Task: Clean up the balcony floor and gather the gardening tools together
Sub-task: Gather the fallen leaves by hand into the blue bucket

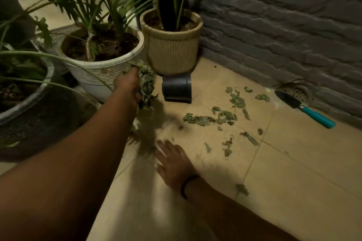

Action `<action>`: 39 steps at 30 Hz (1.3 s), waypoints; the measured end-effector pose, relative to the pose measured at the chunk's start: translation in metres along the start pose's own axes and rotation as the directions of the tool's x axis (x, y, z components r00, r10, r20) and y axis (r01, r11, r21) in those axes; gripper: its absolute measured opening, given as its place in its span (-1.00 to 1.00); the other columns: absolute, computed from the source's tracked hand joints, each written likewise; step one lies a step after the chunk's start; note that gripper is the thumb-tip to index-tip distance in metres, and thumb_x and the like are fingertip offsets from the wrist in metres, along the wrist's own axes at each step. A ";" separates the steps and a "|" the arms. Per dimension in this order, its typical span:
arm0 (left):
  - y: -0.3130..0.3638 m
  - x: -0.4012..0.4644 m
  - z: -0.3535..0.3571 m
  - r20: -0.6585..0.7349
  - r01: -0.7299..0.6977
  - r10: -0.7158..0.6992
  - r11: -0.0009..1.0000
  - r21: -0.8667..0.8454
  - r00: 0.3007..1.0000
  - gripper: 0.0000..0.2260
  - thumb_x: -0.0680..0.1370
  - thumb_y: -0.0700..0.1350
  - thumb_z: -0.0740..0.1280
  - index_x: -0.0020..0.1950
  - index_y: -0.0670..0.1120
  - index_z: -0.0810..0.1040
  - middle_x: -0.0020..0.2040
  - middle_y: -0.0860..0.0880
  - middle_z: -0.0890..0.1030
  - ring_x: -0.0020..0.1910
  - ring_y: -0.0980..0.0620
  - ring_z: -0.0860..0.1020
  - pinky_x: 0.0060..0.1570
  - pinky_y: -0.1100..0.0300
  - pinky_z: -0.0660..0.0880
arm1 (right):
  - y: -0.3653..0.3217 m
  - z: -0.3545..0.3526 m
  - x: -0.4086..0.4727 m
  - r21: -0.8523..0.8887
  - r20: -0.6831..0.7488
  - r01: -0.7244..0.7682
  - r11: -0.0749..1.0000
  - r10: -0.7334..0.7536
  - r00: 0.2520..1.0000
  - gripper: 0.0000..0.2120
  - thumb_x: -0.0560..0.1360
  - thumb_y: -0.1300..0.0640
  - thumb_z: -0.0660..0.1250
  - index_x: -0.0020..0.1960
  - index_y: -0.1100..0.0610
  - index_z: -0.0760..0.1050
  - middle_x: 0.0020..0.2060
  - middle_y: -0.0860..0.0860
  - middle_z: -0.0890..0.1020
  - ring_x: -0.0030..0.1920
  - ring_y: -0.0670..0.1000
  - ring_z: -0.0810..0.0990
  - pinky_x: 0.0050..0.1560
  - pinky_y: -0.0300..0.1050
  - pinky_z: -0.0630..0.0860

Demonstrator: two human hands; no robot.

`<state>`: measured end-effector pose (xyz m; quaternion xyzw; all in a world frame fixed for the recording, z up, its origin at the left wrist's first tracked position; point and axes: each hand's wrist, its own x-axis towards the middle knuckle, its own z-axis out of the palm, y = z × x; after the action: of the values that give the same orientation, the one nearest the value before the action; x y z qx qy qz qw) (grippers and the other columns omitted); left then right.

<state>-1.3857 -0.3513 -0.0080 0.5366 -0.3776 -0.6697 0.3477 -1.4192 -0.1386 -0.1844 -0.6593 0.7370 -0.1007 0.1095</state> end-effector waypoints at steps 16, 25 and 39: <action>0.003 0.027 -0.043 0.028 -0.056 0.055 0.998 0.036 0.998 -0.59 0.57 0.02 0.40 0.34 -0.17 0.54 0.13 -0.15 0.68 -0.04 -0.12 0.71 -0.24 0.06 0.67 | -0.010 -0.002 0.116 -0.353 -0.011 -0.119 0.928 0.123 0.992 -0.41 0.65 -0.07 -0.02 0.56 0.24 0.09 0.53 0.22 0.18 0.52 0.22 0.12 0.54 0.13 -0.01; 0.034 0.012 -0.106 0.000 -0.038 0.038 0.985 0.168 0.999 -0.76 0.65 0.04 0.25 0.06 -0.12 0.56 -0.12 -0.08 0.63 -0.35 0.04 0.64 -0.53 0.29 0.52 | 0.041 -0.033 0.052 -0.304 -0.240 -0.656 0.691 0.611 0.754 -0.53 0.55 -0.02 0.17 0.30 0.27 0.46 0.35 0.29 0.42 0.43 0.30 0.28 0.33 0.19 0.25; 0.034 -0.008 -0.104 -0.098 -0.119 0.140 0.973 0.197 0.985 -0.50 0.56 0.05 0.39 0.43 -0.15 0.45 0.22 -0.13 0.62 -0.01 -0.07 0.65 -0.14 0.14 0.62 | 0.004 -0.009 0.066 -0.208 -0.109 -0.304 0.929 0.287 0.952 -0.48 0.65 0.00 0.03 0.56 0.17 0.16 0.55 0.13 0.19 0.55 0.17 0.11 0.49 0.18 0.06</action>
<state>-1.2805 -0.3742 0.0115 0.5782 -0.4542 -0.5754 0.3582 -1.4331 -0.2041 -0.1787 -0.5444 0.8382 -0.0249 0.0207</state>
